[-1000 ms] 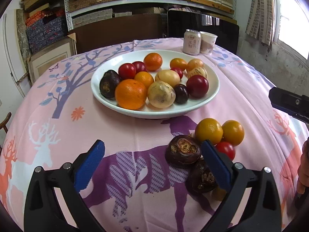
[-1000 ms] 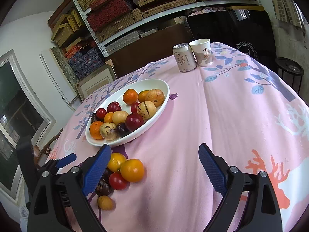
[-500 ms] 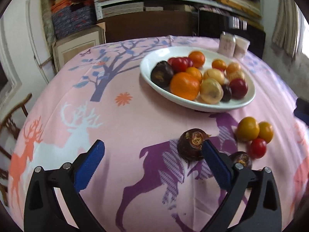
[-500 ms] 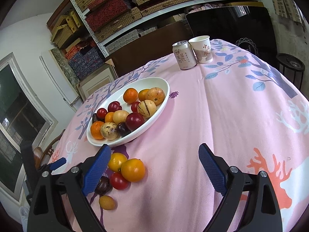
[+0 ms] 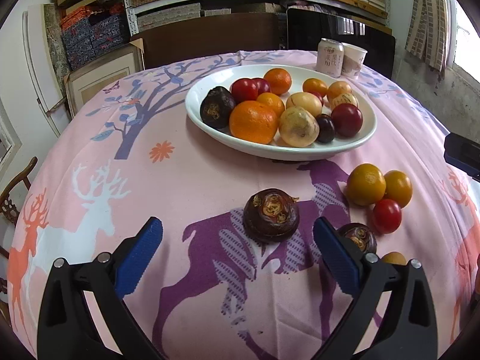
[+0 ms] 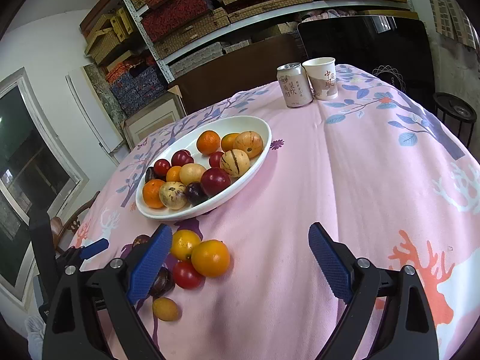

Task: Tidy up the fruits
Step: 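Move both open tools back over the remaining fruit beside the plate, then grasp a dark purple fruit with the left tool while the right tool grasps an orange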

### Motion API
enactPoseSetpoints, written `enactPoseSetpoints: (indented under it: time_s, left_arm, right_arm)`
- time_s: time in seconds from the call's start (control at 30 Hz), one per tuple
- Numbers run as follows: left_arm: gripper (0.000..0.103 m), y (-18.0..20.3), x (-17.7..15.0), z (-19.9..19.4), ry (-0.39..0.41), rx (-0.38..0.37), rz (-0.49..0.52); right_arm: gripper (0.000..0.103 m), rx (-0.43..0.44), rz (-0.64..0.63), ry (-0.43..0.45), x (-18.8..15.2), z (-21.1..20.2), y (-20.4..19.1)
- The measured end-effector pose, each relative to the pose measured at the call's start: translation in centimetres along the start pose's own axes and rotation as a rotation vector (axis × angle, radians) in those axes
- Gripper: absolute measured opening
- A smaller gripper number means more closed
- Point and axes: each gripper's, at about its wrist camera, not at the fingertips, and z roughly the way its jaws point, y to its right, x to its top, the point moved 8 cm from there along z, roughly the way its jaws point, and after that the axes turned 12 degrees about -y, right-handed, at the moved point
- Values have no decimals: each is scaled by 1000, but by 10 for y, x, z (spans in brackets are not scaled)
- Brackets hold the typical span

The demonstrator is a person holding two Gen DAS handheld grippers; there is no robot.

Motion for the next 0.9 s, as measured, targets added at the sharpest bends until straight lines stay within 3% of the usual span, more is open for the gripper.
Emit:
enactPoseSetpoints:
  time_s: [0.27,0.43,0.57,0.67,0.9]
  left_arm:
    - [99,9,6,8,-19,-14,24]
    - [99,5,5,10,-31,-19,0]
    - [99,3,4,13,-46,-22,-4]
    - [99,5,4,14,-50,-17,5]
    - [99,5,3,17,-65,-23,-1]
  right_arm:
    - [93,-17,-29,-21,-4,6,-5]
    - [93,-139,-157,-106,-19,27,-16]
    - [82,-180,-238,-116,-25,35,-28]
    - [77,-178,-237,-137,-27,43,-27]
    - [77,-145,-157,-131,-18,45,-15]
